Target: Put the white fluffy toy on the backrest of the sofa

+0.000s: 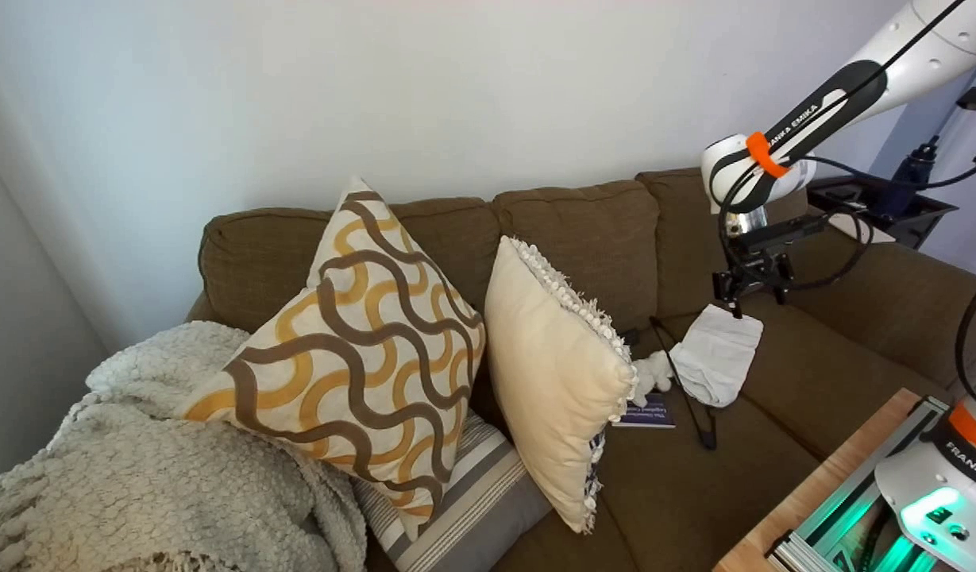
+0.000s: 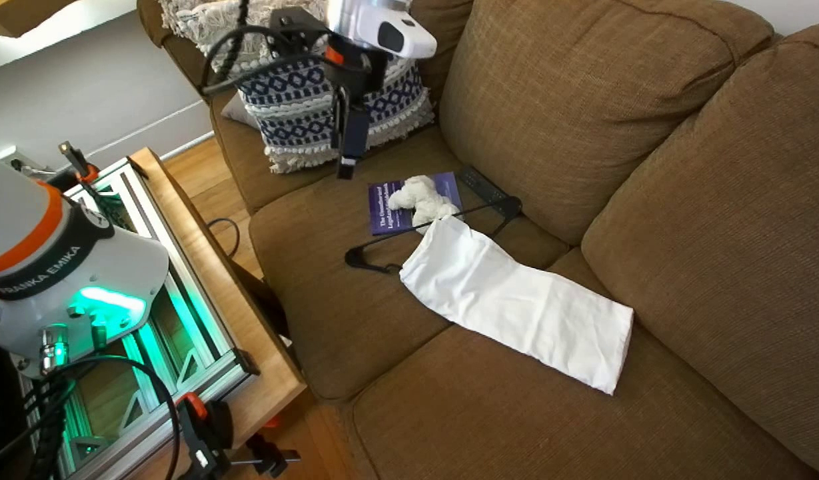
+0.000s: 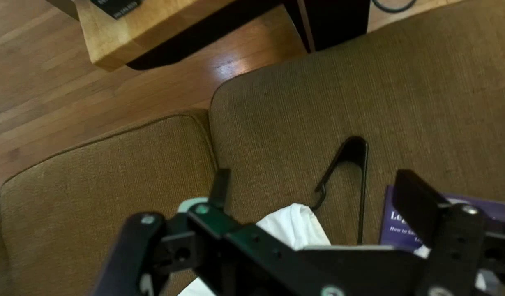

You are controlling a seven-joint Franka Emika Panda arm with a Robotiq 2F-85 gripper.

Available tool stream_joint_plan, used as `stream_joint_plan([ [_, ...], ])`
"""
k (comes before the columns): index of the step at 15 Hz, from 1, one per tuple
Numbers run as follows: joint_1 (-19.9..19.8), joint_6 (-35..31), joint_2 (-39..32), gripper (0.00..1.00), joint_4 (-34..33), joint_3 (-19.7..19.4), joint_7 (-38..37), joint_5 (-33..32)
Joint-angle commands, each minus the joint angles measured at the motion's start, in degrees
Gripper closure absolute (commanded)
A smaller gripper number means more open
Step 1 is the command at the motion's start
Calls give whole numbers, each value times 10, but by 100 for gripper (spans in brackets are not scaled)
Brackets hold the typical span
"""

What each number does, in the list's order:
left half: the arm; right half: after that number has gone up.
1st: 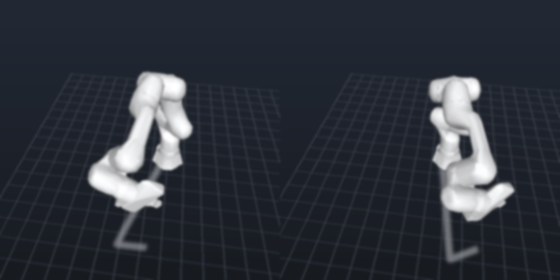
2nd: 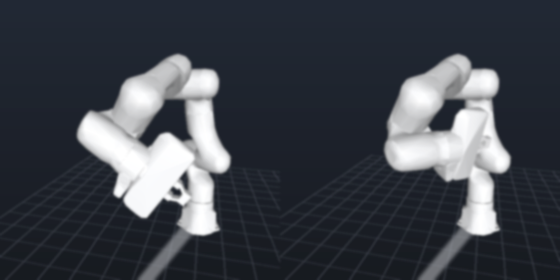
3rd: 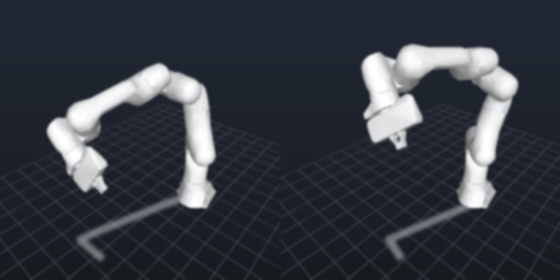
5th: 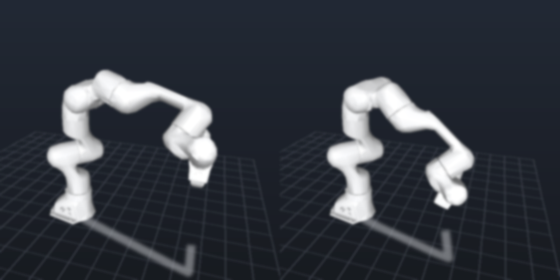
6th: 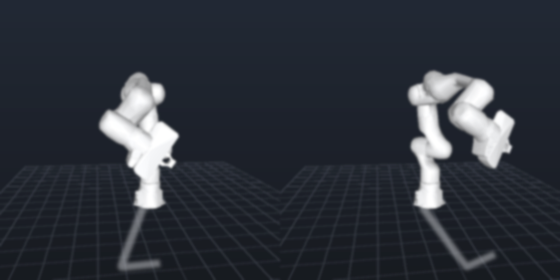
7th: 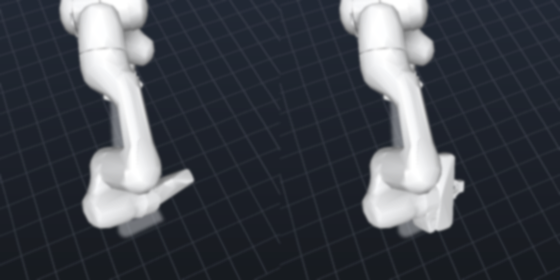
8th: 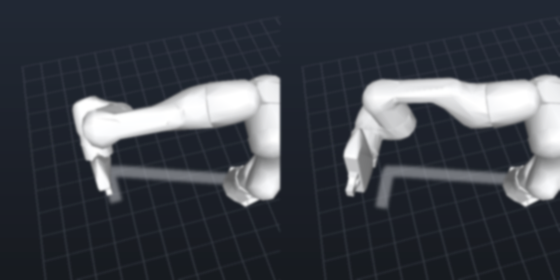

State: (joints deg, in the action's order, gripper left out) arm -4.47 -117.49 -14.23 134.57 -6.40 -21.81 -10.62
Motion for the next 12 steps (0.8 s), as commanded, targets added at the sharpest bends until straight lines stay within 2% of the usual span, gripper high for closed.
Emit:
stream_joint_plan([
  [1, -5, -71, -114, 0, -68, -29, -70, 27],
  [4, 13, -104, -166, 0, -115, -43, -139, 66],
  [5, 21, -97, -164, 0, -127, -44, -164, 80],
  [6, 14, -99, -147, 0, -97, -46, -117, 62],
  [10, 26, -99, -163, 0, -128, -45, -155, 75],
  [11, 3, -95, -176, 0, -146, -26, -161, 139],
  [12, 7, -122, -191, 0, -155, -31, -185, 155],
])
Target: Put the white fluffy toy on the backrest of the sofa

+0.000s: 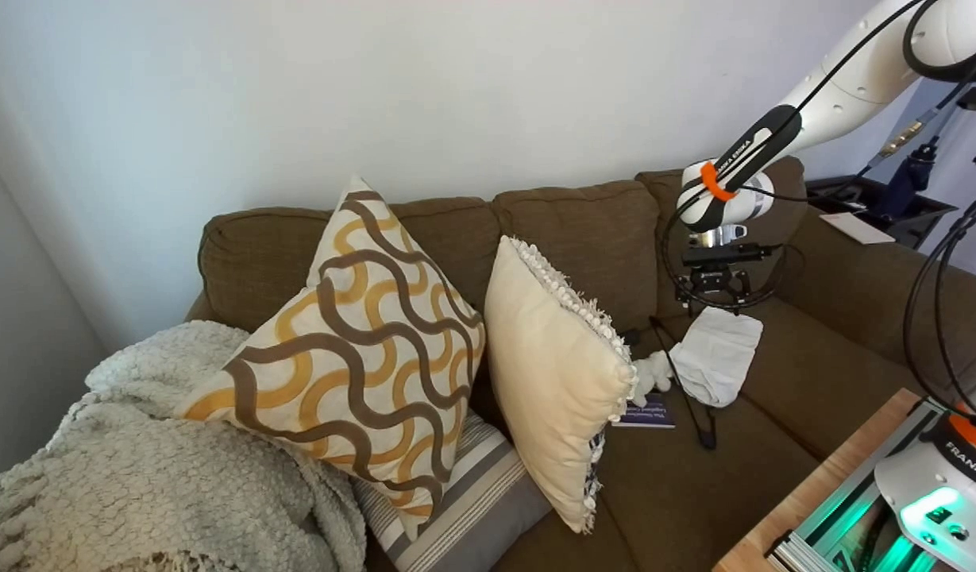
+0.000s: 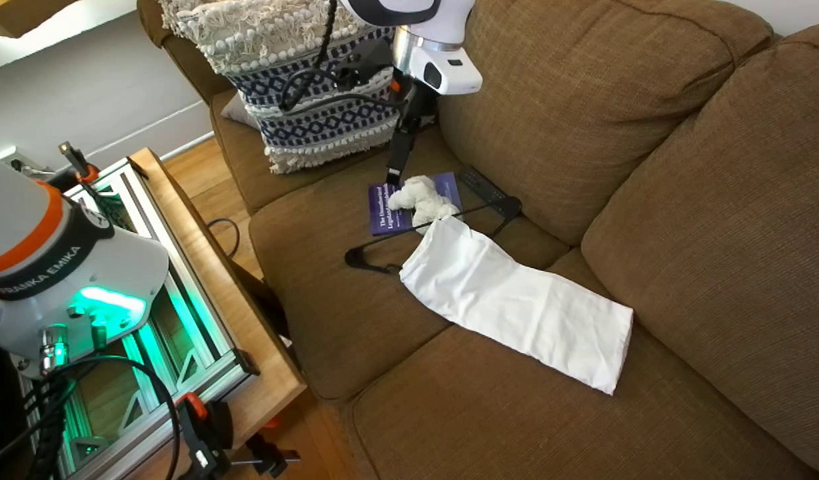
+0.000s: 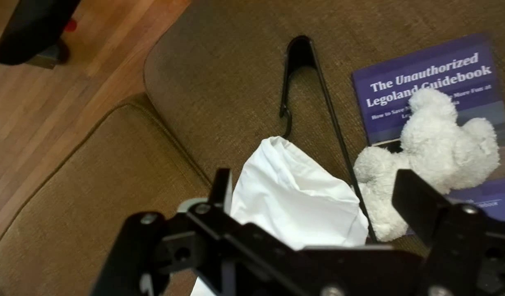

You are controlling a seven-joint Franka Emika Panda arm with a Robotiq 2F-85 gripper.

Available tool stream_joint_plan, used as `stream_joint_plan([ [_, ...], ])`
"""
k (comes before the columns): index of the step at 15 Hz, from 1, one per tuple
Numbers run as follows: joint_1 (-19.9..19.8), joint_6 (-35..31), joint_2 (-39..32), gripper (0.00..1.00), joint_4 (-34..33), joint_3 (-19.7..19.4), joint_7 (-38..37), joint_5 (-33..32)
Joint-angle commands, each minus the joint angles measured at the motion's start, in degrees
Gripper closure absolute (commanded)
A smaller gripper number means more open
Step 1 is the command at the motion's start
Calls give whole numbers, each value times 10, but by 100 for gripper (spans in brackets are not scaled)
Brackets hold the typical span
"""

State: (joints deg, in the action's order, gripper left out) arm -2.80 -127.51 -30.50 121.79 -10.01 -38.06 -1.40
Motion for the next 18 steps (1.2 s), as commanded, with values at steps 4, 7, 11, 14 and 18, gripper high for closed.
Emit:
stream_joint_plan([
  [4, -17, -128, -105, 0, -65, 32, -37, 183],
  [7, -8, -211, -163, 0, -89, 49, -74, 254],
  [11, 2, -262, -240, 0, -139, 60, -121, 285],
  [14, 10, -242, -284, 0, -178, 55, -156, 275],
  [18, 5, -194, -318, 0, -219, 59, -148, 259],
])
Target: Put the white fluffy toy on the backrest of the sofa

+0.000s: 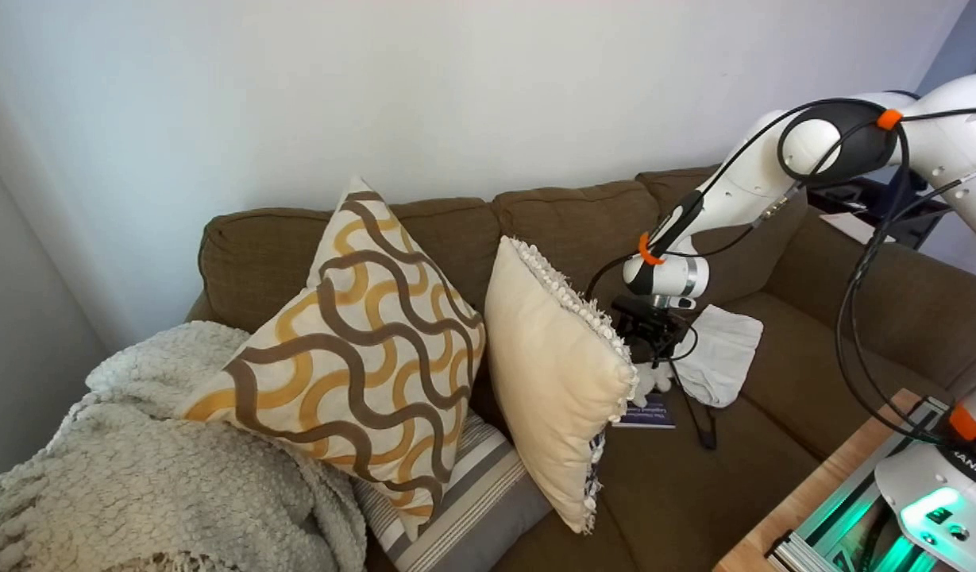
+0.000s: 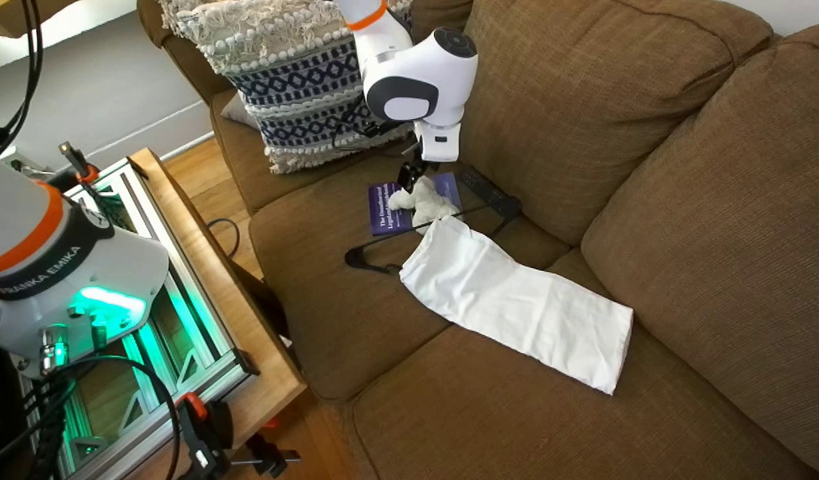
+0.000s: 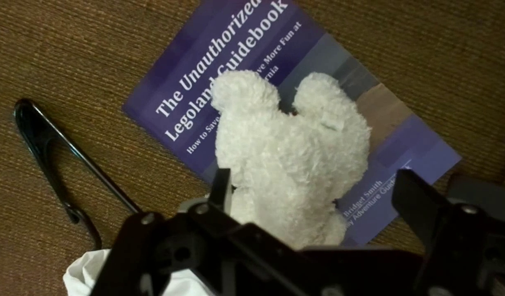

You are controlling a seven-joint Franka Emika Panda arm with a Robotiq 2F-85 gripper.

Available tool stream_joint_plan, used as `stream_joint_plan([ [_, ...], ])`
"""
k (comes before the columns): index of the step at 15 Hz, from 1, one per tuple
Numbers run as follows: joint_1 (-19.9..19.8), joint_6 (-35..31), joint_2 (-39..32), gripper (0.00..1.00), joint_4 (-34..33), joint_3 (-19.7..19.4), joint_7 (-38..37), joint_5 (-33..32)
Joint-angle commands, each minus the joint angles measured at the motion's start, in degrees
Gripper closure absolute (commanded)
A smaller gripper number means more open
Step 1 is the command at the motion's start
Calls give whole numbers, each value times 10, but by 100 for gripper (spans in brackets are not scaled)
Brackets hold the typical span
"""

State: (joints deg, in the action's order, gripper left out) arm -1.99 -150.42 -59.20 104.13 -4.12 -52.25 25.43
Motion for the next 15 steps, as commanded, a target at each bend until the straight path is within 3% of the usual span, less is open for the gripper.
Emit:
stream_joint_plan([
  [1, -1, 48, -45, 13, -58, -1, -8, -12],
  [2, 0, 60, -55, 26, -71, -3, -11, -14],
  [5, 2, 86, -80, 51, -106, -8, -19, -15],
  [8, 8, 133, -88, 74, -127, -21, -22, -35],
  [11, 13, 194, -50, 95, -109, -28, -7, -63],
  [12, 13, 195, -36, 100, -99, -27, 1, -68],
  [15, -2, 118, 74, 98, 3, 2, 106, -54],
])
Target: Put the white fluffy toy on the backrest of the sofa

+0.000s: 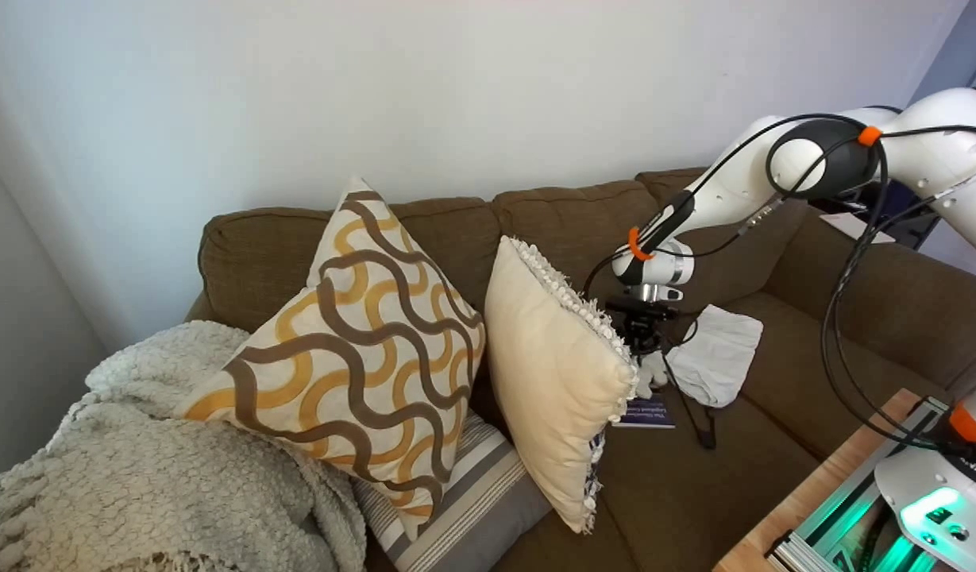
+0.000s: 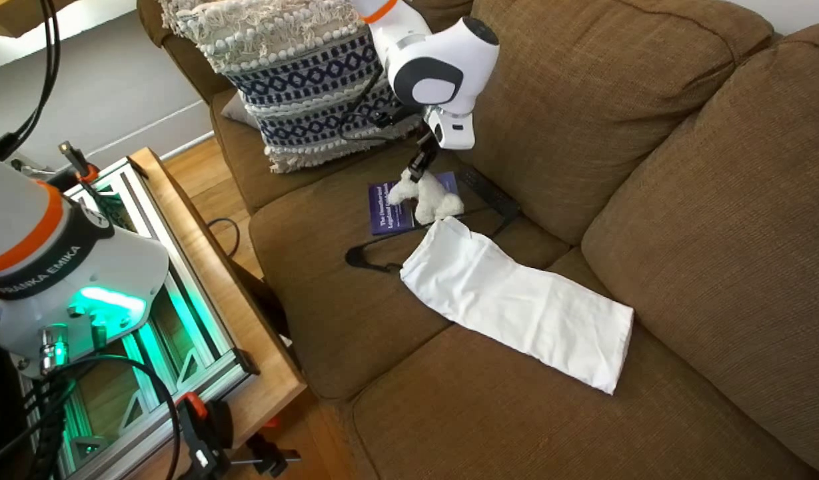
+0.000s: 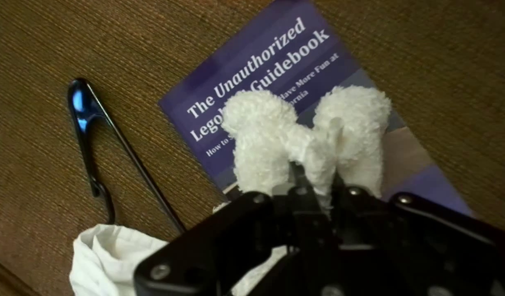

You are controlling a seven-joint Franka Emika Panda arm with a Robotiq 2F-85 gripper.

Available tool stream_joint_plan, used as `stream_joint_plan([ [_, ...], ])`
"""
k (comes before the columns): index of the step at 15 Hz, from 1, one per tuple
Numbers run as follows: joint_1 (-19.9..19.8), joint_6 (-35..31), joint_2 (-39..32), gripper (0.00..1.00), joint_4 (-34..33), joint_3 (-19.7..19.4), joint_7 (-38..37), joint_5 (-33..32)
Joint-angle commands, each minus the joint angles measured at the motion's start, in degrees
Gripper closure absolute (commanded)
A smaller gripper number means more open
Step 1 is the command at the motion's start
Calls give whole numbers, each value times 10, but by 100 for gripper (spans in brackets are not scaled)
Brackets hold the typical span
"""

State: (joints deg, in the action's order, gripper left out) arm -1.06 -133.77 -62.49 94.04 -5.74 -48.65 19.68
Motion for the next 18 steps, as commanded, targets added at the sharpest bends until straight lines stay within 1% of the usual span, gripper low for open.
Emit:
stream_joint_plan([
  [1, -15, -70, 132, 99, 124, 22, 95, 8],
  [2, -18, -92, 161, 98, 147, 27, 120, 12],
  [4, -21, -121, 223, 98, 194, 32, 177, 10],
  [5, -23, -126, 255, 98, 215, 32, 207, 6],
  [6, -14, -112, 286, 98, 233, 18, 211, -3],
  [7, 9, -84, 313, 98, 244, -18, 154, -12],
  [8, 20, -96, 342, 98, 261, -39, 106, -8],
  [11, 0, -121, 418, 98, 276, -59, 81, -4],
  [16, -36, -134, 522, 98, 247, -89, 46, -11],
  [17, -44, -150, 531, 98, 237, -86, 50, -2],
  [18, -46, -133, 499, 98, 231, -76, 63, -7],
])
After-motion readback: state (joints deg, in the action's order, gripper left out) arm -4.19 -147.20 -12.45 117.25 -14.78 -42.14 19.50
